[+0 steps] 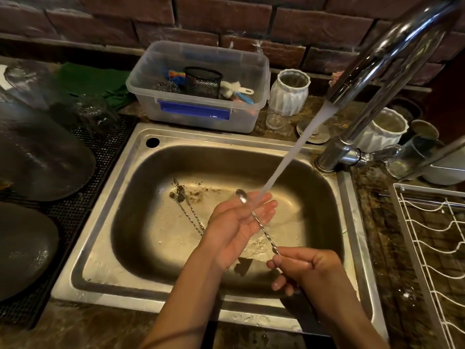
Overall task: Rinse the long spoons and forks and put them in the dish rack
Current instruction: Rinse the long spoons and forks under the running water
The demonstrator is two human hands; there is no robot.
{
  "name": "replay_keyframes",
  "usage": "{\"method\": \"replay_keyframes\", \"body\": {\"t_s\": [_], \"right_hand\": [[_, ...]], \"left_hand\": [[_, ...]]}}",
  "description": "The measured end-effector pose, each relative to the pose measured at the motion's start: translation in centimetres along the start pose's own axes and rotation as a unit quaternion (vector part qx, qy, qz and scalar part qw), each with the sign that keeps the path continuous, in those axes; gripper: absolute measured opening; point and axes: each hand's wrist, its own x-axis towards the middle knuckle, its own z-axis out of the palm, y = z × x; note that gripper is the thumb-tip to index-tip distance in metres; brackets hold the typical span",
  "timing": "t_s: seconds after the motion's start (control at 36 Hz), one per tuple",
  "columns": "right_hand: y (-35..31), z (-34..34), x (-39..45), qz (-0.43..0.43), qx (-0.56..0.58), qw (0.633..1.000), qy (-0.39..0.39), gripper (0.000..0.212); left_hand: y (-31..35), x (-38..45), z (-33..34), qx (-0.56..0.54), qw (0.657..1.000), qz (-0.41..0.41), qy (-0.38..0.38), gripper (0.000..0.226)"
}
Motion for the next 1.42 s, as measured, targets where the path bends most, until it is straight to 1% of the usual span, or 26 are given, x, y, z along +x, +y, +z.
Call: {"method": "replay_keyframes", "body": {"t_s": [0.08,0.22,0.31,0.36,0.44,0.5,0.56,0.67,0.72,0.83,0.97,1.08,1.14,1.22,1.28,1.33,1.42], "right_hand": [[-0.3,0.6,0.6,-0.013,0.018,1.000,0.007,0.010],[-0.1,1.4,1.8,-0.020,0.032,0.999,0.016,0.010],[0.1,1.6,2.5,-0.026,0.035,0.999,0.020,0.022],[0.1,1.7,3.0,-0.039,0.037,0.998,0.022,0.025],[-0.3,1.8,3.7,-0.067,0.025,0.997,0.019,0.018],[-0.5,1.9,4.2,-0.079,0.017,0.997,0.009,0.012],[-0.8,2.2,4.6,-0.081,0.030,0.996,0.006,0.011],[-1.4,2.9,5.4,-0.077,0.049,0.996,0.015,0.009],[-1.6,3.1,5.8,-0.070,0.064,0.995,0.015,0.009],[-2.2,3.4,6.4,-0.072,0.062,0.995,-0.003,0.010],[-3.1,3.7,7.2,-0.053,0.086,0.994,-0.035,0.021],[-3.8,4.2,8.1,-0.003,0.183,0.981,-0.070,0.033],[-4.0,4.3,8.5,0.019,0.227,0.970,-0.089,0.042],[-4.1,4.3,8.8,0.029,0.253,0.961,-0.110,0.060],[-4.1,4.3,8.9,0.035,0.276,0.952,-0.123,0.068],[-4.1,4.3,9.0,0.042,0.290,0.947,-0.129,0.070],[-4.1,4.4,9.0,0.037,0.285,0.948,-0.135,0.068]], "left_hand": [[0.3,0.3,0.1,0.015,0.999,0.027,-0.008,0.030],[0.4,0.6,0.5,0.061,0.997,0.042,-0.017,0.030],[0.6,0.8,0.4,0.085,0.995,0.035,-0.026,0.027],[0.4,0.8,0.2,0.105,0.994,0.022,-0.035,0.024],[0.1,1.0,0.0,0.129,0.991,0.023,-0.040,0.028],[0.2,1.1,-0.1,0.113,0.992,0.025,-0.040,0.030],[0.7,1.3,-0.2,0.104,0.993,0.022,-0.045,0.032],[1.6,1.8,-0.6,0.157,0.986,0.007,-0.057,0.047],[2.0,2.1,-0.7,0.177,0.983,0.005,-0.051,0.049],[3.0,2.6,-0.6,0.165,0.985,0.015,-0.057,0.042],[4.4,3.0,-0.2,0.128,0.989,0.034,-0.067,0.041],[5.5,3.5,0.0,0.126,0.989,0.039,-0.067,0.043],[5.8,3.7,0.1,0.122,0.990,0.045,-0.063,0.045],[6.2,4.0,0.3,0.114,0.990,0.055,-0.056,0.045],[6.3,4.2,0.4,0.110,0.990,0.067,-0.051,0.043],[6.5,4.3,0.4,0.107,0.990,0.080,-0.045,0.039],[6.8,4.6,0.5,0.101,0.990,0.095,-0.037,0.034]]}}
